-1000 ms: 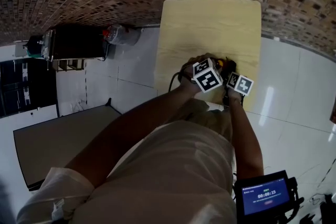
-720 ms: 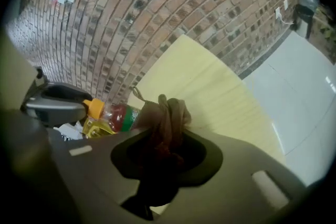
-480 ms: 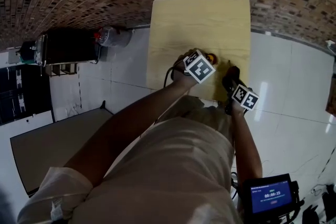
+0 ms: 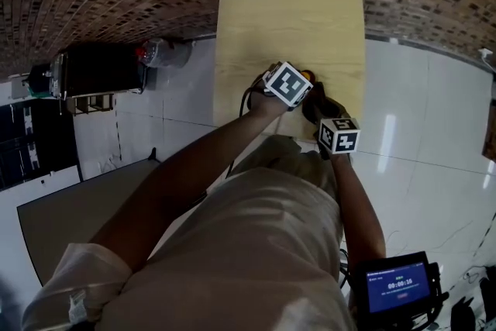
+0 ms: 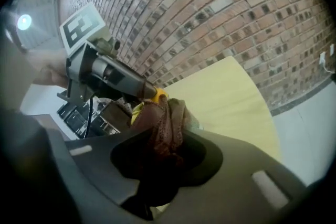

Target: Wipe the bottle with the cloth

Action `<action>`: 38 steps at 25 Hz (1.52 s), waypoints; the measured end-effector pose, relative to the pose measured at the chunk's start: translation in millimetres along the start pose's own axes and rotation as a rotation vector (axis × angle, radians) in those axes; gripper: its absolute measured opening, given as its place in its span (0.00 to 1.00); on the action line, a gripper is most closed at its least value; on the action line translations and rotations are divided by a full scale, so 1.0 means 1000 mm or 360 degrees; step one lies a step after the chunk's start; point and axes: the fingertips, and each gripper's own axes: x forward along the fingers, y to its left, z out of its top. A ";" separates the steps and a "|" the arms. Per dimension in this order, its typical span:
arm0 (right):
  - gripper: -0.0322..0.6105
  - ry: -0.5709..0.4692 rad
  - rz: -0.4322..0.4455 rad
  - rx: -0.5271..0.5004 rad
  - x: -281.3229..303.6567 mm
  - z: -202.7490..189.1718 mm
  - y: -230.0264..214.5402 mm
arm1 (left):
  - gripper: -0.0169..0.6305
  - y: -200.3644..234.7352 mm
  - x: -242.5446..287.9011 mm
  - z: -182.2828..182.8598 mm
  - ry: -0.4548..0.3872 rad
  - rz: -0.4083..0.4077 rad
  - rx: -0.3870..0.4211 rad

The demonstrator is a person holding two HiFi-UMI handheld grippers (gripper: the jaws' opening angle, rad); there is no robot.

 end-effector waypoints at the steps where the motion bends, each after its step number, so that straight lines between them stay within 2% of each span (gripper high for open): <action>1: 0.20 0.0017 0.0008 -0.0021 0.007 -0.001 0.003 | 0.22 0.000 0.000 -0.001 0.0002 -0.0002 0.0005; 6: 0.20 0.0106 -0.0002 -0.0067 0.035 -0.006 0.006 | 0.22 -0.001 0.000 -0.002 -0.0012 -0.0002 0.0029; 9: 0.20 0.0164 -0.0026 -0.0025 0.051 -0.010 -0.002 | 0.22 0.008 -0.002 0.003 -0.0029 0.0047 0.0074; 13: 0.20 0.0250 -0.0060 0.0076 0.064 -0.022 -0.015 | 0.22 0.007 -0.003 0.005 -0.0032 0.0045 0.0098; 17: 0.20 0.0333 -0.0112 0.0252 0.079 -0.037 -0.036 | 0.22 0.009 0.002 0.007 -0.0031 0.0027 0.0108; 20: 0.20 0.0379 -0.0095 0.0428 0.084 -0.045 -0.041 | 0.22 0.006 0.002 0.006 -0.0025 0.0007 0.0131; 24: 0.20 0.0385 0.0022 0.0855 0.086 -0.049 -0.041 | 0.22 0.000 -0.001 0.008 -0.0039 -0.0030 0.0193; 26: 0.20 0.0398 0.0090 0.1018 0.082 -0.052 -0.037 | 0.22 -0.003 -0.001 0.005 -0.0030 -0.0076 0.0282; 28: 0.20 0.0417 0.0130 0.1029 0.067 -0.053 -0.036 | 0.22 -0.008 0.000 -0.001 -0.0004 -0.0137 0.0409; 31: 0.20 0.0387 0.0156 0.0956 0.034 -0.043 -0.045 | 0.22 -0.018 -0.006 -0.001 0.0002 -0.0217 0.0613; 34: 0.20 0.0312 0.0115 0.0881 -0.001 -0.028 -0.068 | 0.22 -0.032 -0.009 -0.004 -0.0006 -0.0275 0.0850; 38: 0.20 0.0243 0.0097 0.0697 -0.028 0.003 -0.089 | 0.22 -0.055 -0.009 -0.017 -0.0002 -0.0311 0.1180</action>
